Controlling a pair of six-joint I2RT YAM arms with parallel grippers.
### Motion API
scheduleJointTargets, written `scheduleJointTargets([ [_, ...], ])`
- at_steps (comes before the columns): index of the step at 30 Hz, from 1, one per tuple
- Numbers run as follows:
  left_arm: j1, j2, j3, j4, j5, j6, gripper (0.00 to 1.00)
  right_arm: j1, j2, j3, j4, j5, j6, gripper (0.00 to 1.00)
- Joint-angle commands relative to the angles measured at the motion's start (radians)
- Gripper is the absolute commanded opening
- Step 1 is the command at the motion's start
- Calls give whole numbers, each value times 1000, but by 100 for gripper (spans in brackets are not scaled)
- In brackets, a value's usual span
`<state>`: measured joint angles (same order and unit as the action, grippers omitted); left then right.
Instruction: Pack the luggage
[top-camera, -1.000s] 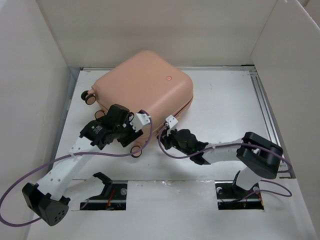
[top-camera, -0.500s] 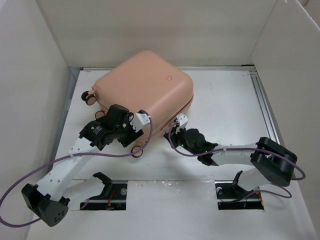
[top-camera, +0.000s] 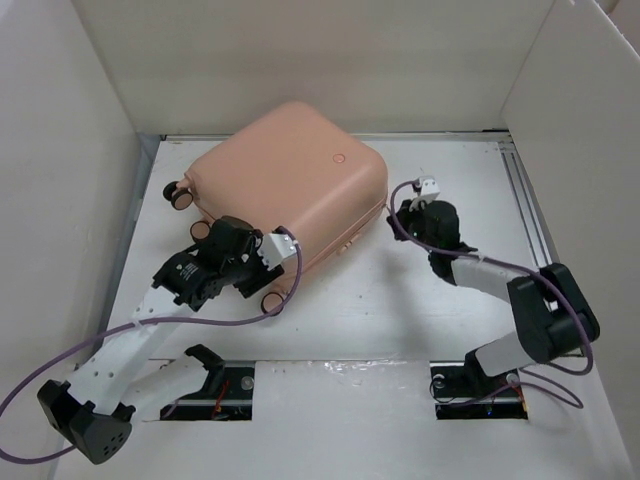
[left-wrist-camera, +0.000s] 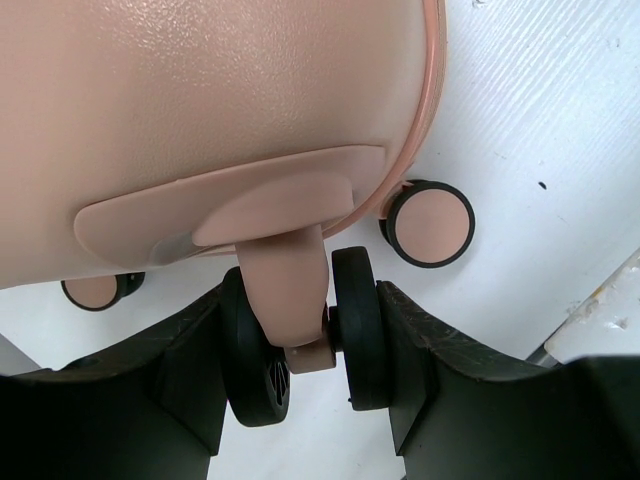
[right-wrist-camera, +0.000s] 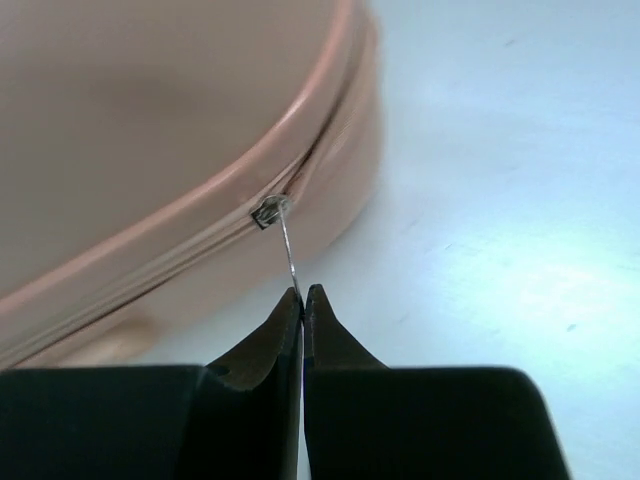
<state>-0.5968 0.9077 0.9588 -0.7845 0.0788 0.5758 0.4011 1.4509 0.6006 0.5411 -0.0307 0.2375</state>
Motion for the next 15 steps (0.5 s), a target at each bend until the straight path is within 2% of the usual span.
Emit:
scheduleJointTargets([
  [1, -8, -59, 0, -62, -5, 107, 0, -171, 81, 143, -13, 31, -91, 0],
  [3, -8, -69, 0, -73, 4, 119, 0, -200, 139, 230, -38, -15, -124, 0],
  [4, -8, -69, 0, -82, 4, 119, 0, -218, 170, 325, -52, -15, -133, 0],
  [7, -8, -81, -21, -82, -5, 130, 0, -245, 332, 501, -110, -60, -156, 0],
  [9, -8, -90, -22, -73, 9, 141, 0, -245, 391, 574, -110, -95, -184, 0],
  [12, -8, -125, -22, -73, 41, 174, 0, -255, 512, 711, -110, -306, -266, 0],
  [13, -8, -135, -22, -73, 70, 188, 0, -255, 540, 741, -110, -472, -286, 0],
  [15, -8, -162, -22, -73, 101, 209, 0, -229, 590, 784, -110, -584, -329, 0],
])
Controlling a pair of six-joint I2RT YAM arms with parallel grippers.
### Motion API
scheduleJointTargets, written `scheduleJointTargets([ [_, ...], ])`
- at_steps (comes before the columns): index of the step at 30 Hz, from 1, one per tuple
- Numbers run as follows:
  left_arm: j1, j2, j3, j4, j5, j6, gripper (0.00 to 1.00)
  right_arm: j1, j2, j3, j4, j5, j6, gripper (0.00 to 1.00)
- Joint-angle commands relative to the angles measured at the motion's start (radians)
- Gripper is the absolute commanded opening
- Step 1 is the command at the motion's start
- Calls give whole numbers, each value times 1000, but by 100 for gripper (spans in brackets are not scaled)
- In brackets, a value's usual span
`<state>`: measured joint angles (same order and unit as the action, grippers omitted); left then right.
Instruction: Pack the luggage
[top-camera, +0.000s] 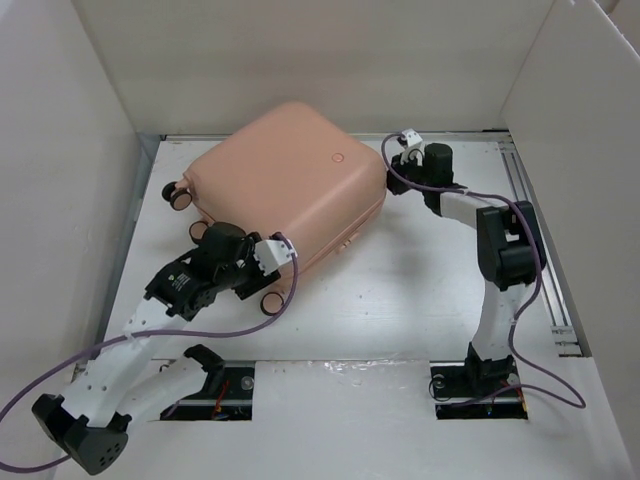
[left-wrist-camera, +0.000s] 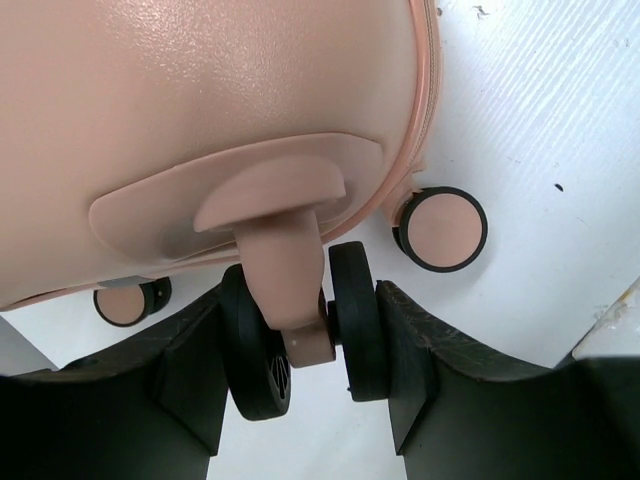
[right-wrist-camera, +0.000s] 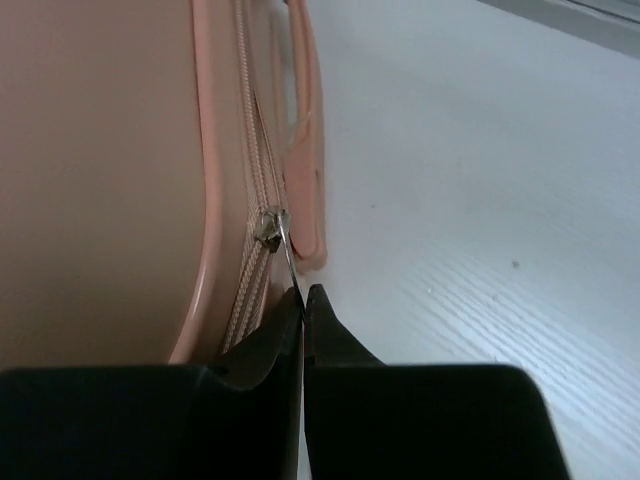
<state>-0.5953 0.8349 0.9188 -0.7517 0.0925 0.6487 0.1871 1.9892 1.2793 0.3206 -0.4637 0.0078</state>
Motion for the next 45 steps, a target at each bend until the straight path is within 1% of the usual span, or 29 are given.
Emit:
scheduleJointTargets([
  [1, -9, -124, 29, -89, 96, 114, 1, -5, 62, 106, 110, -192, -114, 0],
  [2, -9, -146, 41, -63, 96, 77, 11, 5, 62, 115, 110, -258, -124, 0],
  [3, -9, -166, 64, -13, 96, 37, 29, 26, 71, 115, 110, -280, -134, 0],
  [4, -9, -210, 125, 23, 96, -72, 68, 37, 71, 106, 110, -297, -146, 0],
  [5, -9, -232, 156, 67, 70, -134, 82, 47, 71, 106, 110, -321, -146, 0],
  [7, -9, -260, 231, 182, 20, -225, 95, 78, 60, 80, 110, -322, -155, 0],
  [8, -9, -260, 248, 207, -87, -278, 93, 87, 48, 71, 110, -322, -164, 0],
  [9, -9, -247, 258, 221, -162, -291, 84, 87, 48, 62, 120, -310, -164, 0],
  [11, -9, -161, 244, 209, -343, -303, 64, 110, 22, 19, 161, -294, -126, 0],
  [12, -9, -128, 227, 186, -484, -313, 51, 110, 22, 0, 184, -282, -109, 0],
  [14, 21, -111, 168, 134, -482, -297, 40, 129, -12, -61, 256, -260, -68, 0],
  [15, 69, -91, 131, 85, -421, -320, 21, 129, -12, -96, 277, -248, -57, 0],
  [16, 83, -76, 108, 84, -403, -320, 20, 129, -27, -97, 293, -248, -48, 0],
  [17, 100, -53, 86, 40, -387, -349, 8, 138, -27, -122, 307, -248, -39, 0],
  [18, 136, -5, 40, 40, -387, -350, 3, 138, -50, -132, 317, -248, -39, 0],
  [20, 193, 33, 14, 37, -301, -350, 3, 149, -69, -153, 327, -237, -29, 0],
  [21, 233, 50, 14, 52, -266, -350, 6, 158, -87, -153, 327, -237, -29, 0],
  [22, 338, 96, 28, 69, -188, -340, 9, 158, -96, -164, 327, -227, -29, 0],
  [24, 473, 159, 66, 113, -82, -331, 11, 172, -116, -176, 327, -217, -29, 0],
  [25, 599, 244, 115, 114, -24, -321, 11, 189, -134, -185, 327, -217, -29, 0],
  [27, 641, 315, 147, 139, 59, -340, 11, 234, -153, -198, 327, -208, -29, 0],
  [30, 641, 398, 160, 173, 142, -340, 15, 302, -216, -257, 327, -153, -29, 0],
  [31, 641, 414, 169, 192, 165, -340, 17, 361, -242, -320, 327, -124, -29, 0],
  [33, 629, 454, 169, 216, 202, -272, 26, 437, -326, -397, 383, -25, -29, 0],
  [34, 617, 470, 181, 216, 202, -238, 33, 519, -354, -469, 405, 8, -16, 0],
  [36, 579, 528, 181, 225, 214, -170, 37, 601, -423, -536, 474, 75, 39, 0],
  [37, 563, 553, 193, 226, 201, -120, 37, 682, -441, -567, 497, 141, 61, 0],
  [39, 545, 622, 193, 247, 200, -80, 39, 764, -489, -629, 512, 221, 87, 0],
  [45, 459, 736, 256, 278, 252, -1, 39, 1051, -619, -714, 429, 456, 141, 0],
])
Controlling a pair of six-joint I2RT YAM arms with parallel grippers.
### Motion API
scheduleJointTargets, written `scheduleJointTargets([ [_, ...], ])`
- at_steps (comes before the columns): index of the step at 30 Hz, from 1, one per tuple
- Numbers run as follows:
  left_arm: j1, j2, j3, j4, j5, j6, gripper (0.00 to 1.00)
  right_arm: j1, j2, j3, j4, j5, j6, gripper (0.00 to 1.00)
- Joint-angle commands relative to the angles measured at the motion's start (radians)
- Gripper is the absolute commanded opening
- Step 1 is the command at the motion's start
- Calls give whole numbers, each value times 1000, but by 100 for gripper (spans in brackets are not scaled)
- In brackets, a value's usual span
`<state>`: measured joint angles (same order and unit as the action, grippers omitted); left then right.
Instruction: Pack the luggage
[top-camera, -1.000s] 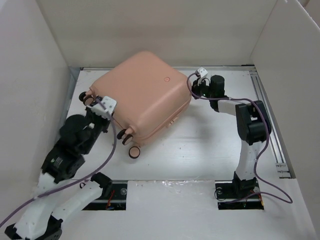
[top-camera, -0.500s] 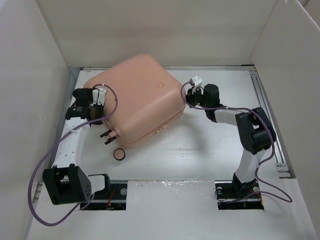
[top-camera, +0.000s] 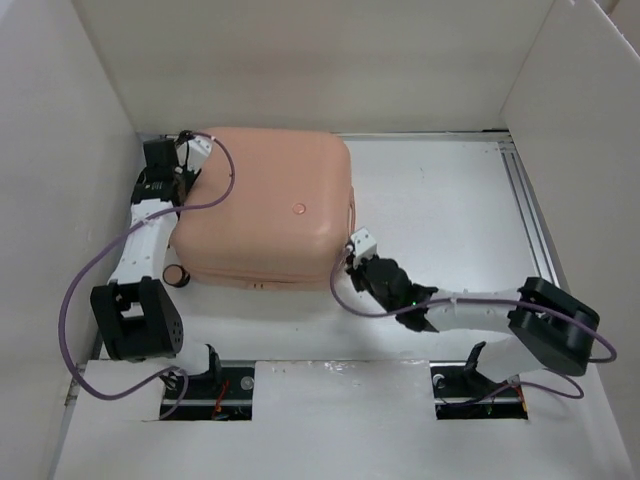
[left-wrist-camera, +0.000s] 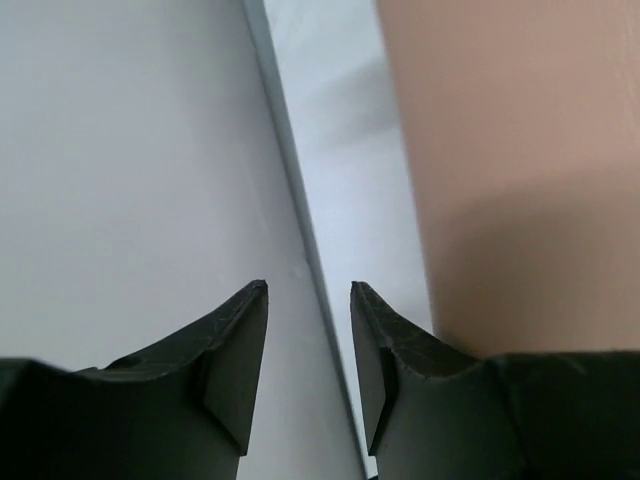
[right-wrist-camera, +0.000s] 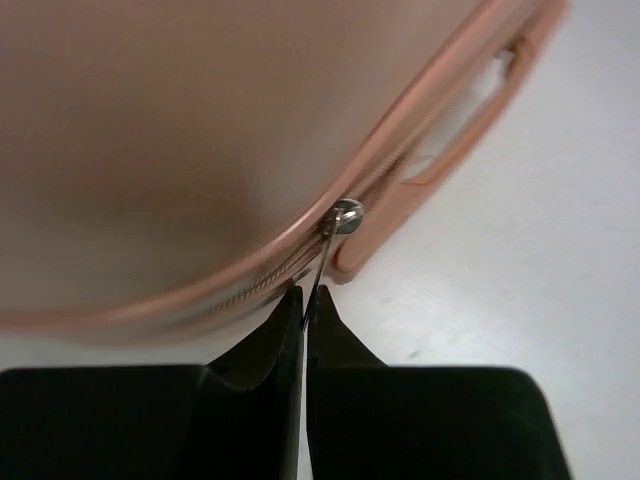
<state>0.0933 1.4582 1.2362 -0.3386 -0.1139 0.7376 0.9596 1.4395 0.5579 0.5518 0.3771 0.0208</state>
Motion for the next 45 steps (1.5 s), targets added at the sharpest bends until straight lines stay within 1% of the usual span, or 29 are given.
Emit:
scheduleJointTargets([
  [1, -262, 123, -47, -135, 468, -81, 39, 303, -118, -15, 198, -360, 163, 0],
  [3, -291, 136, -37, -145, 503, -66, 39, 355, -160, -64, 189, -305, 186, 0],
  [5, -335, 136, -26, -158, 535, -29, 39, 366, -185, -73, 168, -296, 197, 0],
  [7, -377, 73, -12, -186, 574, 6, 40, 366, -185, -73, 158, -296, 197, 0],
  [10, -437, -22, -1, -220, 583, 37, 41, 375, -172, -43, 149, -310, 183, 0],
  [12, -502, -111, -1, -230, 551, 46, 43, 375, -159, -32, 158, -300, 192, 0],
  [15, -570, -172, -11, -250, 496, -9, 44, 375, -174, -93, 201, -235, 250, 0],
  [17, -581, -182, -35, -250, 452, -18, 44, 375, -198, -131, 185, -205, 261, 0],
  [18, -581, -182, -53, -250, 427, -27, 44, 375, -235, -144, 136, -184, 286, 0],
  [19, -602, -182, -102, -237, 374, -27, 44, 375, -261, -163, 119, -156, 295, 0],
  [21, -622, -182, -156, -226, 332, -27, 44, 375, -322, -229, 94, -69, 339, 0],
  [22, -638, -182, -214, -212, 317, -27, 44, 375, -405, -239, -12, -32, 411, 0],
  [24, -638, -197, -273, -174, 286, -27, 43, 375, -496, -208, -190, 80, 465, 0],
  [25, -638, -206, -300, -162, 286, -15, 41, 375, -580, -190, -374, 121, 494, 0],
  [26, -647, -222, -346, -151, 272, -1, 41, 375, -618, -170, -463, 169, 504, 0],
  [27, -647, -222, -363, -151, 258, -1, 41, 375, -655, -153, -540, 269, 504, 0],
  [29, -647, -249, -389, -142, 258, 11, 40, 357, -752, -130, -718, 356, 504, 0],
  [30, -647, -249, -403, -142, 258, 22, 40, 331, -777, -130, -762, 391, 504, 0],
  [32, -656, -259, -414, -142, 258, 22, 40, 222, -841, -130, -837, 411, 480, 0],
  [34, -656, -259, -423, -132, 258, 22, 40, 142, -875, -154, -811, 379, 402, 0],
  [35, -656, -259, -423, -132, 249, 31, 40, 58, -886, -154, -791, 350, 357, 0],
  [36, -665, -259, -434, -132, 249, 31, 40, 18, -886, -154, -759, 314, 281, 0],
  [37, -665, -248, -434, -132, 249, 31, 40, -19, -877, -144, -744, 224, 246, 0],
  [38, -665, -248, -434, -123, 240, 31, 40, -75, -863, -119, -730, 180, 211, 0],
  [39, -665, -248, -443, -123, 240, 40, 40, -96, -814, -109, -701, 137, 144, 0],
  [41, -665, -239, -452, -114, 240, 40, 40, -128, -737, -78, -690, 44, 91, 0],
  [42, -665, -239, -452, -105, 240, 40, 39, -169, -690, -35, -690, 20, 71, 0],
  [43, -665, -239, -461, -105, 240, 40, 39, -194, -594, -9, -702, -1, 35, 0],
  [45, -665, -239, -462, -105, 240, 40, 39, -272, -510, 51, -702, -67, 8, 0],
])
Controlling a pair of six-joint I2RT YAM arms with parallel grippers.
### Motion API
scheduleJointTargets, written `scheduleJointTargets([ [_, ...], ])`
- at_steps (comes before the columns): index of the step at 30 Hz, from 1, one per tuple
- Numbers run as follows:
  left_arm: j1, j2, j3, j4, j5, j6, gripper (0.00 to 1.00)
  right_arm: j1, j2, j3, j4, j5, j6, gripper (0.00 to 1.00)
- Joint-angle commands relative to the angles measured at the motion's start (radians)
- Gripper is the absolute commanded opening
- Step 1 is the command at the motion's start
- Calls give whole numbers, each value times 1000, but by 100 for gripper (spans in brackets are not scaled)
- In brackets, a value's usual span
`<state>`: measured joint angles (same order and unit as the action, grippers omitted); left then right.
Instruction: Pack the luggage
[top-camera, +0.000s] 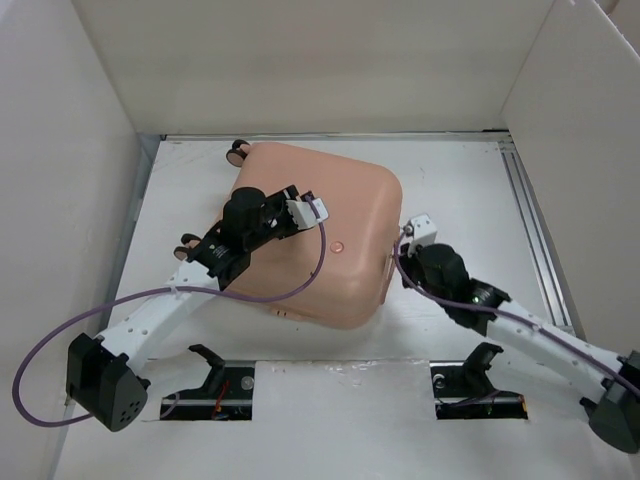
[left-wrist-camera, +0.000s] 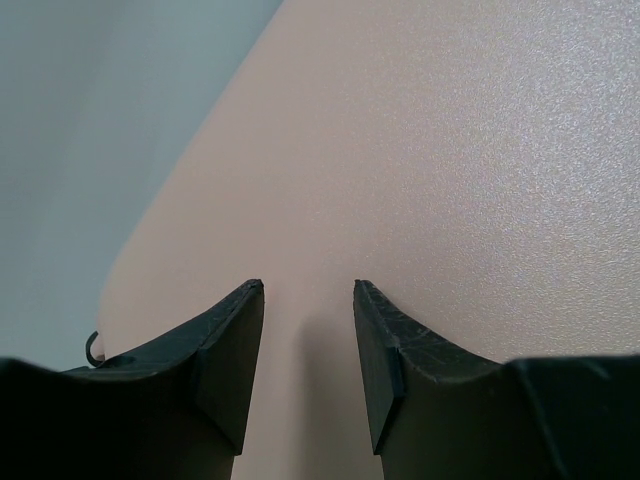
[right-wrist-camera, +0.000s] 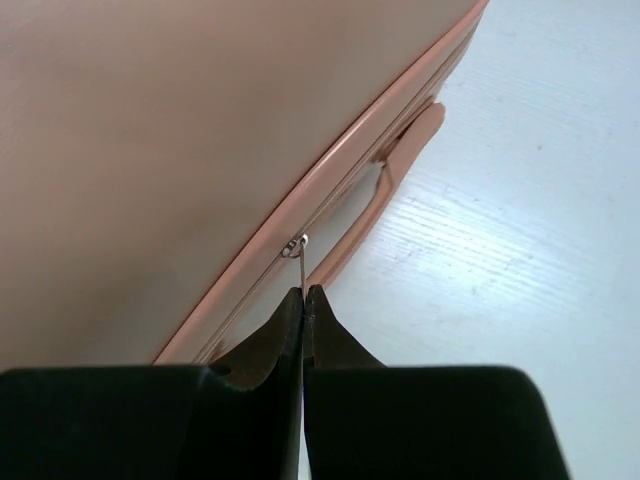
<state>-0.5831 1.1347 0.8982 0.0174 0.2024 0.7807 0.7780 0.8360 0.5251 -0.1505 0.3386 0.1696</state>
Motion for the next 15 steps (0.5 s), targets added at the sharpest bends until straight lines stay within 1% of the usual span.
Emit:
scheduleJointTargets([
  [1, 11, 85, -124, -461, -77, -3, 39, -114, 151, 99, 23, -45, -151, 0],
  [3, 11, 85, -124, -461, -66, -3, 39, -157, 193, 128, 43, -55, -160, 0],
  [4, 11, 85, -124, -461, -66, -12, 39, -208, 210, 154, 52, -67, -160, 0],
  [6, 11, 76, -133, -452, -57, -12, 39, -258, 261, 179, 77, -67, -183, 0],
  [7, 11, 76, -133, -451, -57, -12, 39, -304, 276, 188, 92, -67, -194, 0],
  [9, 11, 76, -142, -451, -57, -12, 38, -357, 324, 214, 147, -93, -219, 0],
  [10, 11, 76, -142, -451, -57, -12, 38, -387, 343, 226, 164, -130, -219, 0],
  [11, 11, 76, -142, -451, -57, -12, 38, -445, 366, 263, 181, -150, -232, 0],
  [13, 11, 76, -151, -451, -57, -1, 38, -491, 451, 311, 219, -188, -242, 0],
  [14, 11, 76, -151, -451, -57, -1, 38, -525, 481, 360, 238, -205, -261, 0],
  [15, 11, 76, -151, -442, -57, 8, 38, -540, 549, 386, 277, -228, -283, 0],
])
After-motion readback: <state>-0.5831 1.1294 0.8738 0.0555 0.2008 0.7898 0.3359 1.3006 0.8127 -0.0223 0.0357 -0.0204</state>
